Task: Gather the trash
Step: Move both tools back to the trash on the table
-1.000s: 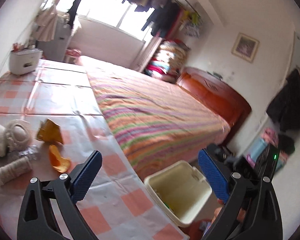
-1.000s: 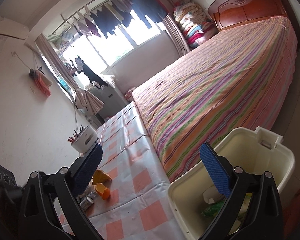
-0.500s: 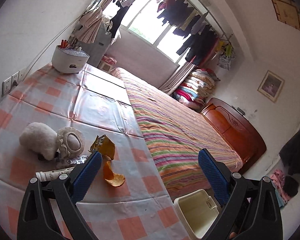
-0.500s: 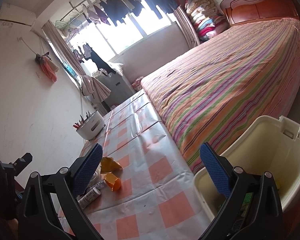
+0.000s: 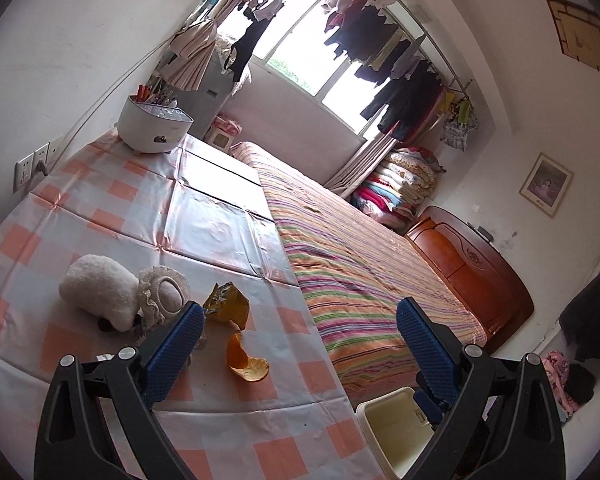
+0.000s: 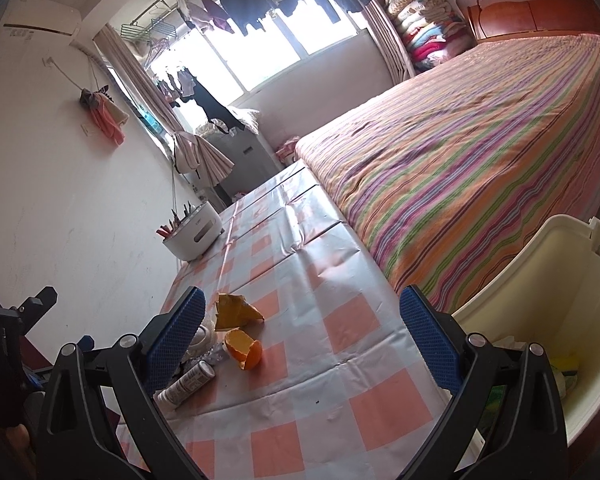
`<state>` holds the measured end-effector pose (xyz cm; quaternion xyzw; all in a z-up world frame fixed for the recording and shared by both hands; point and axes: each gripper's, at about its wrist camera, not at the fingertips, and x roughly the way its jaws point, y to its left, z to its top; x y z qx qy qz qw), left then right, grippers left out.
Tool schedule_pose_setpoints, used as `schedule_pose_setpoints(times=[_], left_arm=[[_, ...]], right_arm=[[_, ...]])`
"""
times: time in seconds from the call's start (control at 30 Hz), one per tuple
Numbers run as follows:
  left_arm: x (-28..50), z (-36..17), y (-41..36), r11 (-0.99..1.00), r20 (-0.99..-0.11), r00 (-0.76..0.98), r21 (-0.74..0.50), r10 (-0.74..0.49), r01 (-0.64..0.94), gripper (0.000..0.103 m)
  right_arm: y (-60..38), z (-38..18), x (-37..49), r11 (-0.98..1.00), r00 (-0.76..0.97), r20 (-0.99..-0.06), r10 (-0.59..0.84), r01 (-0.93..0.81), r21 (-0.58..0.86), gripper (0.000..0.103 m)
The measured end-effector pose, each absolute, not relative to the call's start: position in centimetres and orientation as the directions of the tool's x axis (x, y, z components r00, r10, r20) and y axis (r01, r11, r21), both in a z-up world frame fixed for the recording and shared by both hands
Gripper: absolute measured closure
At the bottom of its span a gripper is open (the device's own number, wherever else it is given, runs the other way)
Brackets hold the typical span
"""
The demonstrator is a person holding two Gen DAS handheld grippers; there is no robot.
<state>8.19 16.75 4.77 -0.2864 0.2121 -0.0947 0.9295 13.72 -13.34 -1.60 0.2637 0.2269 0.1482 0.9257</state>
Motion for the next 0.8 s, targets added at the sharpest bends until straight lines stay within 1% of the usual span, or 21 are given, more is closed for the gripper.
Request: schedule_pose_setpoints(times=[0.37,0.53,0.7,0.8], left_arm=[[7.6,4.5,20.3,0.826,-0.364,0.905,-0.563,-0.22,-0.025,0.009],[7.2,4.2,22.2,0.825,-0.383,0.906,-0.56,-0.179,-0.074,0.009],[6.8,3.8,24.1,0.815,-0.396,0.908,-0.566,-0.138,-0.123,0.009],[6.7,3.5,25.0,0.816,-0.414,0.903,-0.557,-0.113,-0.153,0.009]], right_arm=[[-9.1,-2.2,14.8,0.828,0.8,-0.388,0.457,-0.224,0.514,0.007],[-6.7,-2.2,14.9,0.831,0.76,-0.411,0.503,-0.295,0.472,0.007],[-3.1,-1.4,15.5,0.838,0.71,-0.452,0.54,-0.407,0.363,0.007],[-0.2,-0.5,16.0,0.827,0.682,-0.472,0.558,-0.504,0.249,0.007]])
